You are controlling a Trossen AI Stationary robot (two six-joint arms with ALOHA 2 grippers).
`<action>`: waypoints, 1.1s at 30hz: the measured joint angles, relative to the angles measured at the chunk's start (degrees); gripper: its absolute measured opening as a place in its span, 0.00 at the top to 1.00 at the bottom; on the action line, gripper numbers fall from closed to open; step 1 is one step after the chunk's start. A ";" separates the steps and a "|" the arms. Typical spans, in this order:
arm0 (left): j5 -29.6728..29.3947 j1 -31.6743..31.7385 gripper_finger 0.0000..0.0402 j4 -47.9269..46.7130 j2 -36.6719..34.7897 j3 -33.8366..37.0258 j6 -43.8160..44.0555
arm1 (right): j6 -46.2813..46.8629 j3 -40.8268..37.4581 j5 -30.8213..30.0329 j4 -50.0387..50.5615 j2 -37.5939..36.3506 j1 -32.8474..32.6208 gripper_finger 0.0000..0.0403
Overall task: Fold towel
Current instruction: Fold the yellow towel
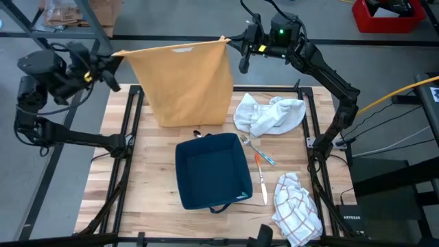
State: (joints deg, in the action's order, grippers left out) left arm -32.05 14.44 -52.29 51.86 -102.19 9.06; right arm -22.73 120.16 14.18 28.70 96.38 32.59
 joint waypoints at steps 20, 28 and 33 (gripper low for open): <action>22.76 -1.71 1.00 -10.68 -2.87 0.09 32.60 | 0.58 -0.02 4.53 13.89 -1.19 -4.05 1.00; 39.08 -1.71 1.00 -4.98 -3.35 -1.43 37.60 | 0.12 -0.02 5.05 14.34 -2.47 -5.66 1.00; 36.05 -1.69 1.00 -15.03 -3.33 -2.60 44.14 | 0.15 0.00 4.96 15.47 -2.99 -5.63 1.00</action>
State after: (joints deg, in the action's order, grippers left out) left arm 4.00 12.75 -67.32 48.53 -104.79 53.19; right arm -22.59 120.16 19.14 44.16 93.38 26.96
